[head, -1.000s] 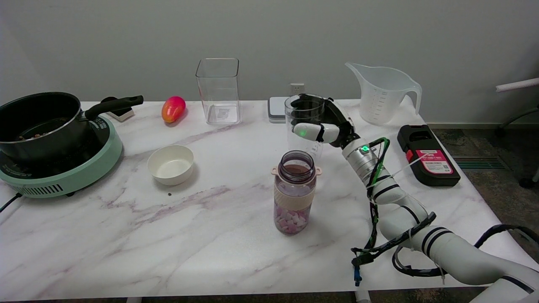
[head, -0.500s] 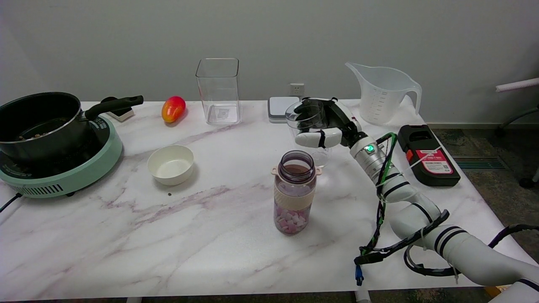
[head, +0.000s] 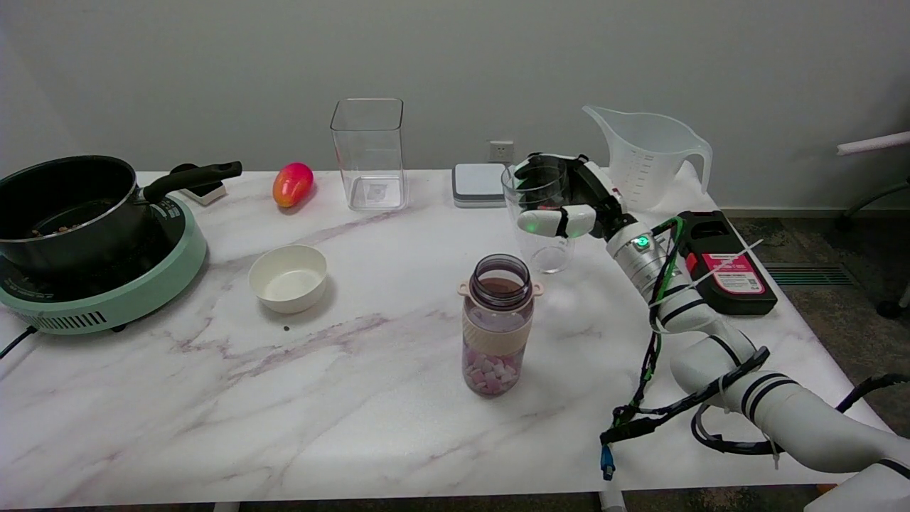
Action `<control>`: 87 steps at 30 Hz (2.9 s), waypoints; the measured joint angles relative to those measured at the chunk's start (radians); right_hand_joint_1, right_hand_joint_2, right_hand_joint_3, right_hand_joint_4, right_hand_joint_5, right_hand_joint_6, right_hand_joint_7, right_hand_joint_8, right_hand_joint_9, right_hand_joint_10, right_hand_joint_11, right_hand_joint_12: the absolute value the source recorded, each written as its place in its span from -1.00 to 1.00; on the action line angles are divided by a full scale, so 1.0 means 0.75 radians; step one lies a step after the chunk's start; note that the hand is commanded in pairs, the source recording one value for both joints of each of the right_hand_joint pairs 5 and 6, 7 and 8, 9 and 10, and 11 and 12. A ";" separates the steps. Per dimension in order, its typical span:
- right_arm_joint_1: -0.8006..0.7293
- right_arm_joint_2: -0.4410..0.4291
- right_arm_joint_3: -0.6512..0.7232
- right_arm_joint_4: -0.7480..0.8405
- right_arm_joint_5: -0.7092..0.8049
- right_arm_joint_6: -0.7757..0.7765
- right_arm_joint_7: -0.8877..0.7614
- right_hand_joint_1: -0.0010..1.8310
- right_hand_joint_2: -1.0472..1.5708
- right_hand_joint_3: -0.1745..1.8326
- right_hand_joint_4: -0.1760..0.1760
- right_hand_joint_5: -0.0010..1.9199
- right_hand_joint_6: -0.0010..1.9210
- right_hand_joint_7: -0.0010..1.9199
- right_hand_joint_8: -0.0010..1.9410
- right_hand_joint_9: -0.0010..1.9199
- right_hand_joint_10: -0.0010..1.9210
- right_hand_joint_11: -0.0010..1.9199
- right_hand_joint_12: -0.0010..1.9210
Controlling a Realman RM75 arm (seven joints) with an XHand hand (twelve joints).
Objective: Place the measuring cup onto the table.
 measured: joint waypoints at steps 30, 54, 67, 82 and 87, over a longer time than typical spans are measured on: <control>0.059 0.010 -0.098 -0.063 0.542 -0.004 -0.165 0.58 0.57 -0.24 0.00 0.54 0.54 0.45 0.43 0.41 0.41 0.25 0.25; -0.020 0.093 -0.116 0.162 0.730 0.058 0.231 0.61 0.33 -0.02 0.00 0.48 0.48 0.36 0.34 0.32 0.32 0.17 0.17; 0.000 0.104 -0.146 0.112 0.622 0.094 0.394 0.55 0.43 -0.16 0.00 0.54 0.53 0.38 0.37 0.33 0.32 0.19 0.19; -0.005 0.114 -0.062 0.123 0.295 0.058 0.572 0.52 0.42 -0.22 0.00 0.58 0.58 0.35 0.33 0.28 0.28 0.17 0.17; -0.018 0.114 -0.029 0.128 0.198 0.043 0.611 0.55 0.31 -0.10 0.00 0.47 0.47 0.32 0.30 0.27 0.27 0.14 0.14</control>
